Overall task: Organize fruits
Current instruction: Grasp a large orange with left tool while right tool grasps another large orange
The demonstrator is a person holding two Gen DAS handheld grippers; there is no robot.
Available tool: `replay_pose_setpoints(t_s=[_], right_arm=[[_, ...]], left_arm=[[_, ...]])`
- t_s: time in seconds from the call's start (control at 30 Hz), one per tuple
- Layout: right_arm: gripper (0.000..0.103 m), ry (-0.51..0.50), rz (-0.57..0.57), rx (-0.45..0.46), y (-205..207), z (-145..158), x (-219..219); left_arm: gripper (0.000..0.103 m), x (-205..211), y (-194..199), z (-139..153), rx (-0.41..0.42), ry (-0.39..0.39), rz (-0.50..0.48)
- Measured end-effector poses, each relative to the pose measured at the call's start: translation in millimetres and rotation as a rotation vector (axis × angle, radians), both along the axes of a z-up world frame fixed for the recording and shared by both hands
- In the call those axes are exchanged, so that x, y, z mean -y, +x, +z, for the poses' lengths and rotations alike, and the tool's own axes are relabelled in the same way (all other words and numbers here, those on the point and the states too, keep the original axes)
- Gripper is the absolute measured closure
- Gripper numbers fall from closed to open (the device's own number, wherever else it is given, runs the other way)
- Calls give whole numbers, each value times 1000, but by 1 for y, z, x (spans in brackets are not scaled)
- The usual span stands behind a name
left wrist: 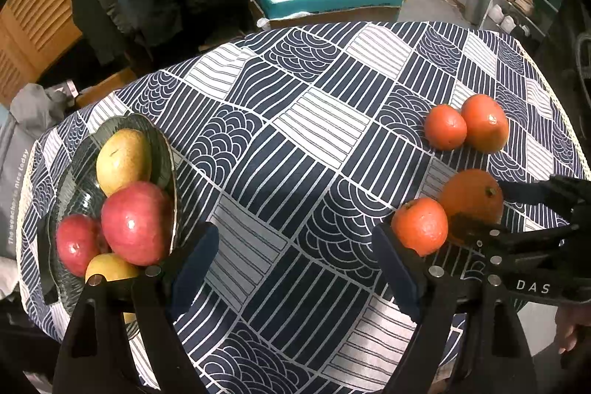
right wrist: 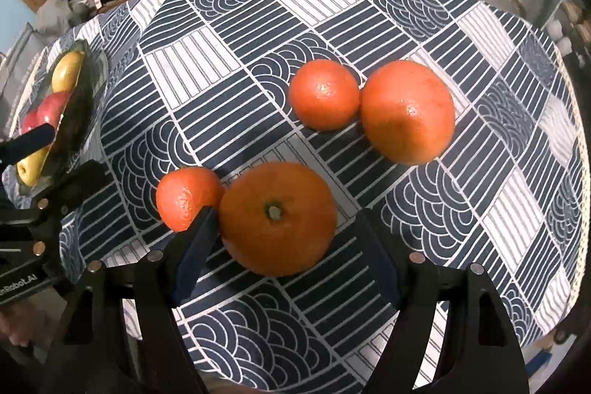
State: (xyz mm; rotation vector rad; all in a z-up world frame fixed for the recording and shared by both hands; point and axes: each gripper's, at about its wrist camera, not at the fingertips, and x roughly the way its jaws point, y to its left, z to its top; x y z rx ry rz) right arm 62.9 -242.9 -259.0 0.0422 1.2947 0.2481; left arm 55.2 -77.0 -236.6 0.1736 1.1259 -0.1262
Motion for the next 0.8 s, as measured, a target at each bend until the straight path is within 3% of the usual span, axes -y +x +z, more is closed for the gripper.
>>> replay_pose_setpoints(t_s=[0.07, 0.27, 0.6, 0.8], right_arm=[[38, 19, 1, -5, -1, 0, 0], [39, -13, 14, 7, -4, 4, -2], [39, -66, -79, 56, -3, 19, 33], [39, -88, -105, 55, -4, 12, 42]], left_arm=[[17, 3, 0, 0, 0, 4, -6], [17, 12, -2, 3, 9, 1, -38], [17, 33, -3, 2, -10, -75, -98], [17, 54, -2, -9, -40, -70, -144]])
